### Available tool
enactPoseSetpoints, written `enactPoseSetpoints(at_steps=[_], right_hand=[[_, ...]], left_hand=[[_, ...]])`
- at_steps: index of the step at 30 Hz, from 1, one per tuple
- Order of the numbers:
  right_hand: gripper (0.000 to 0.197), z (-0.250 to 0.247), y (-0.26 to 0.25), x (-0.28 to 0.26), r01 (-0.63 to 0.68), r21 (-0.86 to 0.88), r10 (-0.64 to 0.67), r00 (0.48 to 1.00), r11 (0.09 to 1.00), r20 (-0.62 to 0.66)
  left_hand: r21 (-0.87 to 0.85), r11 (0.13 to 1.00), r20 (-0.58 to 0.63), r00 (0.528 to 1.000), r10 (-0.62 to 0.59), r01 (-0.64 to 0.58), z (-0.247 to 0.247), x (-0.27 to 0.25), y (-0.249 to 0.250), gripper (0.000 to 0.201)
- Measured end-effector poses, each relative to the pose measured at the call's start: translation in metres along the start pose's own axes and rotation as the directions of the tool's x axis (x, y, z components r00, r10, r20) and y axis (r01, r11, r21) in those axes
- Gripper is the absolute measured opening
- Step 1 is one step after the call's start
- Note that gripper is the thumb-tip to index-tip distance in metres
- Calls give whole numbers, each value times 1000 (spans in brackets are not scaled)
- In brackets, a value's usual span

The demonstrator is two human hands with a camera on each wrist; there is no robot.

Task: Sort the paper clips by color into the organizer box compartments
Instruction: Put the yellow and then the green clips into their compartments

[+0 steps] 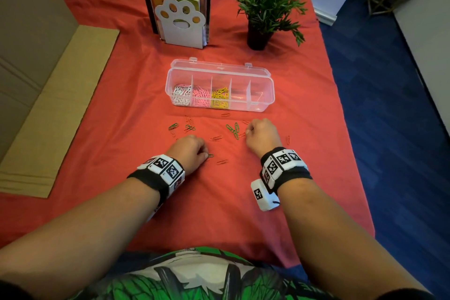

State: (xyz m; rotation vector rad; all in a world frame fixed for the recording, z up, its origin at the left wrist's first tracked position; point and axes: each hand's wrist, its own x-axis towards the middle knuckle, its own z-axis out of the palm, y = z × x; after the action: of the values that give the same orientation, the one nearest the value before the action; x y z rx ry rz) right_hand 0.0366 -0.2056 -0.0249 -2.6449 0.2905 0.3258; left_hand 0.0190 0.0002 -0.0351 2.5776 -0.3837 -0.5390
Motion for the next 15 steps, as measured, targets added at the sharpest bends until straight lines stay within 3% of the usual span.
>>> enactPoseSetpoints(at_steps=[2,4,5,7,9,11,13,15], right_hand=[[24,5,-8,1,49,-36,-49,999,998,-14],[28,11,-19,2,92,-91,-95,995,992,-31],[31,14,-22,4,113,-123,-117,993,986,-29],[31,20,-29,5,154,-182,-159,987,971,-12],[27,26,-33,5,191,-211,-198,980,958,-9],[31,27,-35,4,206,-223,-210,978,953,7],[31,25,-36,7,192,-205,-188,981,960,40],[25,20,-34,12,114,-54,-110,991,992,71]], left_hand=[[-85,996,-11,999,-31,30,-1,1,2,7],[-274,954,-13,992,-127,118,-3,4,3,12],[-415,890,19,980,-200,190,-4,5,4,17],[-687,666,113,948,-299,292,-8,4,5,25],[-842,447,176,937,-302,302,-13,1,7,27],[-911,280,219,931,-291,302,-19,-1,9,26],[-935,165,263,925,-274,314,-25,-3,7,26],[-940,65,309,916,-256,336,-31,-2,5,28]])
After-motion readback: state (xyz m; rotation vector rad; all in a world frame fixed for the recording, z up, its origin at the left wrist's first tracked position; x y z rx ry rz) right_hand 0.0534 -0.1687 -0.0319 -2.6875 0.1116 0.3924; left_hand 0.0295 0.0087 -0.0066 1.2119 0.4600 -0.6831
